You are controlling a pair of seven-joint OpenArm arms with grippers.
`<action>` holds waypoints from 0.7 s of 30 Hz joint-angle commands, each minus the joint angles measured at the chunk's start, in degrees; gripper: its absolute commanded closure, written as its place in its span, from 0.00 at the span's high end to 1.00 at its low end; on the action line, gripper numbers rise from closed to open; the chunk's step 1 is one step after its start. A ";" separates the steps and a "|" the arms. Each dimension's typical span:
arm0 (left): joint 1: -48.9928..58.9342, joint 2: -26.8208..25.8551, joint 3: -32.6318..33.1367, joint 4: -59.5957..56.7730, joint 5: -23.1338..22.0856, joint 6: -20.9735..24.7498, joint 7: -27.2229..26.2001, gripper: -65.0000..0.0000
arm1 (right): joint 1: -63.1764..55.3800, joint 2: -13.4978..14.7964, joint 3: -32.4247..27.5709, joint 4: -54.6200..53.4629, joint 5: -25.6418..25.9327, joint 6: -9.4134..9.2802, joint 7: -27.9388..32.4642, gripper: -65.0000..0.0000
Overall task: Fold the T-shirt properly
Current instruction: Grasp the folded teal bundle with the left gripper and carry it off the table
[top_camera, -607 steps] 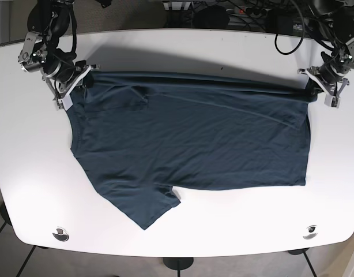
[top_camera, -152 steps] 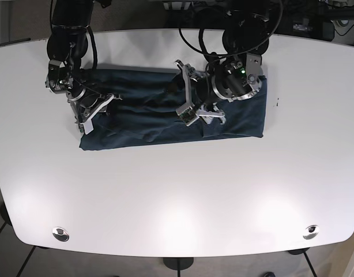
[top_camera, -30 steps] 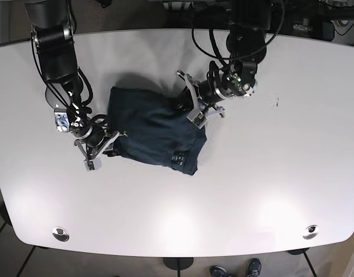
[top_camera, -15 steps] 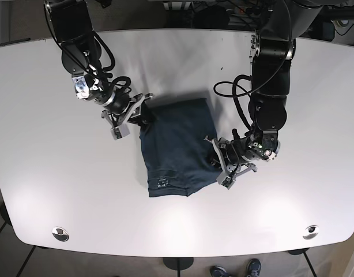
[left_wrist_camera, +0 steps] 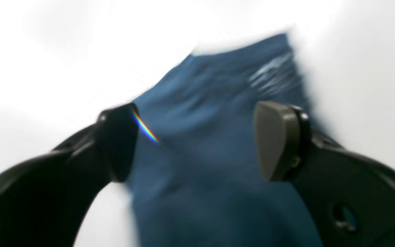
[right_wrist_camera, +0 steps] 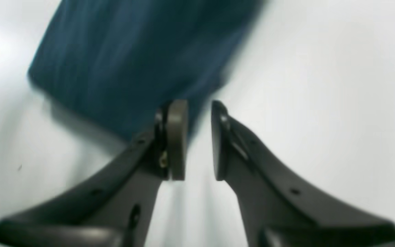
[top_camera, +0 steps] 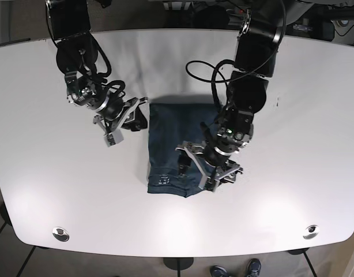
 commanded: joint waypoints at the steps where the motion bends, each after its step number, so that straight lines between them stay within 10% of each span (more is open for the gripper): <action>1: -0.24 -0.19 3.93 -1.13 -0.61 3.83 -4.16 0.79 | 0.54 0.12 2.47 1.46 0.72 0.61 0.04 0.18; 6: -0.15 3.32 7.62 -12.64 -0.44 9.02 -9.35 0.79 | 0.89 -0.32 9.68 1.55 0.72 0.79 -4.53 0.18; 10: -0.24 2.97 7.36 -23.37 -0.70 3.65 -12.16 0.79 | 0.89 -0.32 10.12 2.78 0.72 0.88 -4.53 0.18; 21: 6.88 -27.18 -17.78 -24.42 -0.70 -20.08 -9.35 0.79 | 0.54 -0.41 10.21 6.74 0.72 0.79 -4.53 0.18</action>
